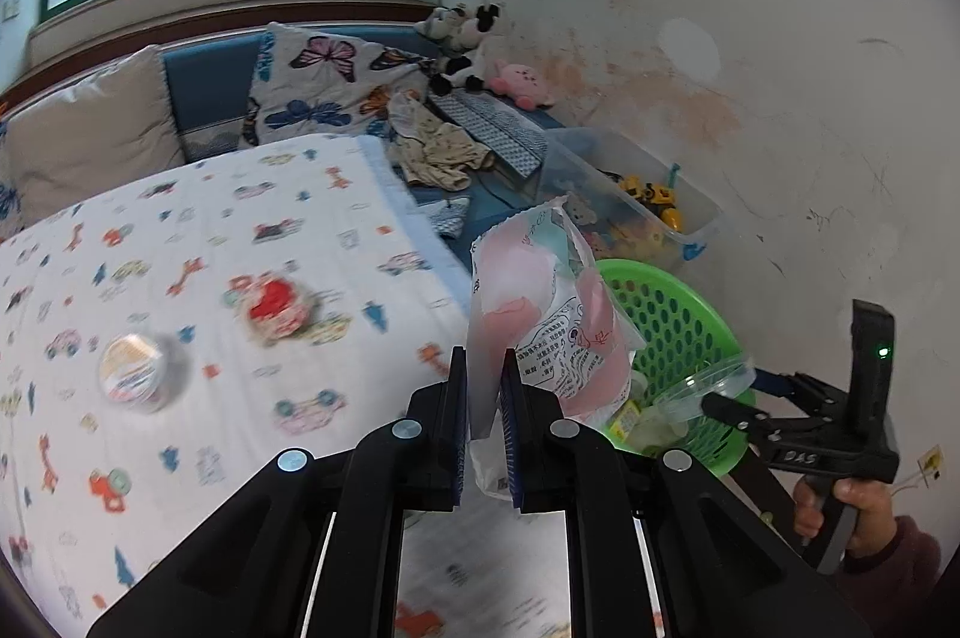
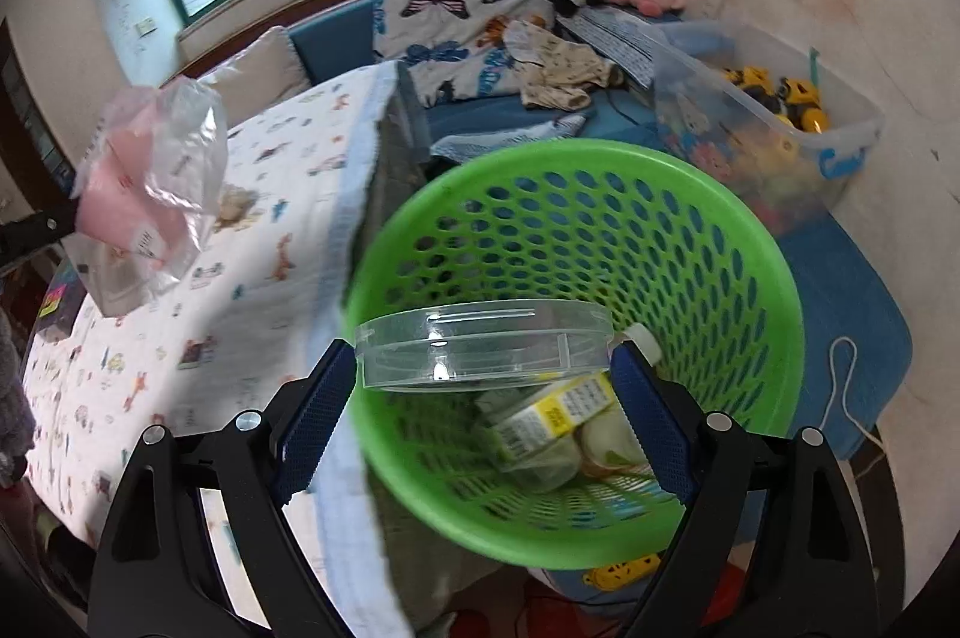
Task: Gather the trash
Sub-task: 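Release the lid from the right tool into the basket while the left tool carries the bag, then lower the plastic bag into the green basket and open the left tool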
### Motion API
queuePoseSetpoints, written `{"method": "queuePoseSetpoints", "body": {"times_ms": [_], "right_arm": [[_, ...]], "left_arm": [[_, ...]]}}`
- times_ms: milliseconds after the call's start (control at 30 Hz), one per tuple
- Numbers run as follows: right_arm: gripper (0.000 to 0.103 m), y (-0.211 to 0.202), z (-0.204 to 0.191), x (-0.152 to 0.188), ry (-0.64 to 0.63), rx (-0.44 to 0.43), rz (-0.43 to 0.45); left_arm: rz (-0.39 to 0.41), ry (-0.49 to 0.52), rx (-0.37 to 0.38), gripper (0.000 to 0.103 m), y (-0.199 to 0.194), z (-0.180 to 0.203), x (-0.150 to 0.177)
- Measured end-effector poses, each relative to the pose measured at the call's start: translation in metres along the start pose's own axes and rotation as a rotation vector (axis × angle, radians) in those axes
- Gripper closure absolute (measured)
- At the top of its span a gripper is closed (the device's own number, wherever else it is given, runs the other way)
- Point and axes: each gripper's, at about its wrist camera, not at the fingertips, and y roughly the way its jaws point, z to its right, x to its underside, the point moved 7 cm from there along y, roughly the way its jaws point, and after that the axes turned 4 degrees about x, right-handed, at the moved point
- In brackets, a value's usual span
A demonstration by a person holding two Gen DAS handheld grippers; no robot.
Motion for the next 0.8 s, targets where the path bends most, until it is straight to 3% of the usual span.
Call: {"method": "queuePoseSetpoints", "body": {"times_ms": [267,800], "right_arm": [[0.013,0.010,0.027,0.005,0.045,0.019,-0.002],[0.012,-0.027,0.061,0.018,0.088,0.037,0.070]], "left_arm": [[-0.036,0.059,0.019,0.092,0.034,0.039,-0.014],[-0.157,0.109,0.078,0.092,0.123,0.100,-0.008]]}}
